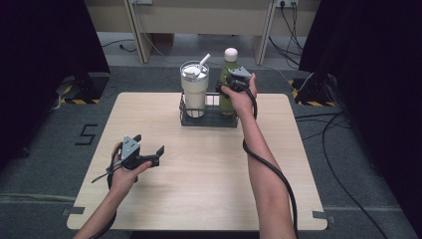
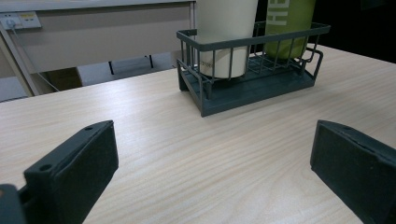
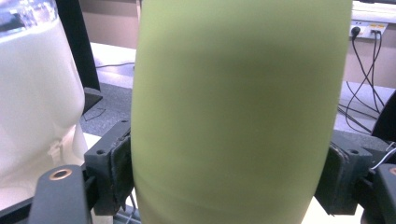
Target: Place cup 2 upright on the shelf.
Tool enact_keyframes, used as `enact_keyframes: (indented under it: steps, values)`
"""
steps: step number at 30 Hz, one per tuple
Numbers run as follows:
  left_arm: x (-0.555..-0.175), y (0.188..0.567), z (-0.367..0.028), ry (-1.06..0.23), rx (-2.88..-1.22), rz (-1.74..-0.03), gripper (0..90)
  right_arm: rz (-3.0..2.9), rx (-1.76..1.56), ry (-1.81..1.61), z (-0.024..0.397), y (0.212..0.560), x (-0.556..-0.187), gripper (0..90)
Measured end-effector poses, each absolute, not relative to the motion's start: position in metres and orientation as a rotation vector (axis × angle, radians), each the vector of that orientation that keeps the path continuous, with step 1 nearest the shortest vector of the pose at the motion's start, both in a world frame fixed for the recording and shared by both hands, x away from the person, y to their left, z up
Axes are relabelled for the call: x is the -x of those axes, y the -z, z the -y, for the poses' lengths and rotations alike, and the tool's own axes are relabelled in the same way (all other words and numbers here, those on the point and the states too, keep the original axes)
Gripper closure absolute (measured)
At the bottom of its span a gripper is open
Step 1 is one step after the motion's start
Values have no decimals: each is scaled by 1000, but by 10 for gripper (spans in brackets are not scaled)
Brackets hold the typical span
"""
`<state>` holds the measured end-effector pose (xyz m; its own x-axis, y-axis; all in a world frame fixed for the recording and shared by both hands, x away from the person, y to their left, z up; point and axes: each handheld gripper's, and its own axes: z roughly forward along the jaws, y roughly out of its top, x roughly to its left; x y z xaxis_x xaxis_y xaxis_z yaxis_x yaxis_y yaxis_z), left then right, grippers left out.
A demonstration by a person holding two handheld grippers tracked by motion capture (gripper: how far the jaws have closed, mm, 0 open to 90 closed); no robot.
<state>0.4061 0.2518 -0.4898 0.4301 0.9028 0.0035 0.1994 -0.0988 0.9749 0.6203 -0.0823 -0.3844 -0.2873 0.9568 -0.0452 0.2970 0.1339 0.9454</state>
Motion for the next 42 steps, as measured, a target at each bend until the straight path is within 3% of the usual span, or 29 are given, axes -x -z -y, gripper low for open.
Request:
enact_keyframes:
  steps: [15,42]
  values:
    - [-406,491,-252,-796,-1587,-997,2,-1685,-1229,-1193,84,389,-618,204]
    - [-406,492,-252,-798,-1587,-1001,1,-1713,-1219,-1197,87,391,-609,105]
